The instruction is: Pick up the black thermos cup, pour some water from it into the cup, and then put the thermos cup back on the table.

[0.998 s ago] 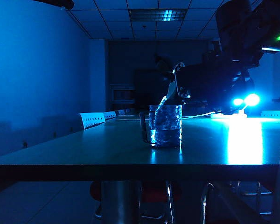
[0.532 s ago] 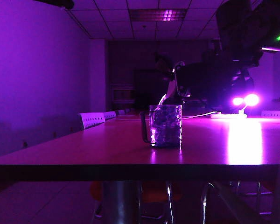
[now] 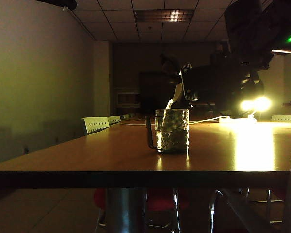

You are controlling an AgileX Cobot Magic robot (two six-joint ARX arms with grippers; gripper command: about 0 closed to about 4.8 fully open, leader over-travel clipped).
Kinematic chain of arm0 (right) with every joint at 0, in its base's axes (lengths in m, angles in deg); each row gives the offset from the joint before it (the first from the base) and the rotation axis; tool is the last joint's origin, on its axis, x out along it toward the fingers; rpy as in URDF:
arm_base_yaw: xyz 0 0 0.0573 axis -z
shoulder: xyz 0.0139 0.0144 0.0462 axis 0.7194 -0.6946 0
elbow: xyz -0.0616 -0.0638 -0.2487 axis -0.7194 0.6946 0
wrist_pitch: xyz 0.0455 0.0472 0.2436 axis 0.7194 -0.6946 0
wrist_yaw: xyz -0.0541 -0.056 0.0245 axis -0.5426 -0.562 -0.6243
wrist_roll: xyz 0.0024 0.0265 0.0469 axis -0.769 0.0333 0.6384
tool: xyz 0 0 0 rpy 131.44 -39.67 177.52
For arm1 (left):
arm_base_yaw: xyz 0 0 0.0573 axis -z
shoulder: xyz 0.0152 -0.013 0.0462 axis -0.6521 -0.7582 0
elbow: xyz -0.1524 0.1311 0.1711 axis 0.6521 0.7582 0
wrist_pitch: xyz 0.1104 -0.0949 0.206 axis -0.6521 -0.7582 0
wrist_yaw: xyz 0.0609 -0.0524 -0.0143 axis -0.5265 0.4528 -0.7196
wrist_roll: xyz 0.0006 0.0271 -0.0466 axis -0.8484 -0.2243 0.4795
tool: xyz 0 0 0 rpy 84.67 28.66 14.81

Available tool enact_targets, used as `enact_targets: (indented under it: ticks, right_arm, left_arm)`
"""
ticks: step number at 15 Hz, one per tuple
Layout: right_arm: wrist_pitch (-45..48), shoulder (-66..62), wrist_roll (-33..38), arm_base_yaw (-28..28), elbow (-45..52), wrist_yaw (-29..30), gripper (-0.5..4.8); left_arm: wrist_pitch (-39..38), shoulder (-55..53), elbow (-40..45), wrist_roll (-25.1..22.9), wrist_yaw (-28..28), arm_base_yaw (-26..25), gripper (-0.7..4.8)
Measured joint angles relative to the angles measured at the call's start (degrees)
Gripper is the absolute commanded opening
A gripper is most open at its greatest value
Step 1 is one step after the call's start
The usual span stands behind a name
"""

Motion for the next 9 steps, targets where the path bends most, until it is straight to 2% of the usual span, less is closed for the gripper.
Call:
enact_targets:
  ticks: [9]
  right_arm:
    - [-1.36, 0.00, 1.25, -0.02, -0.02, 1.07, 1.03]
  left_arm:
    - [0.00, 0.00, 0.00, 0.00, 0.00, 0.00, -0.06]
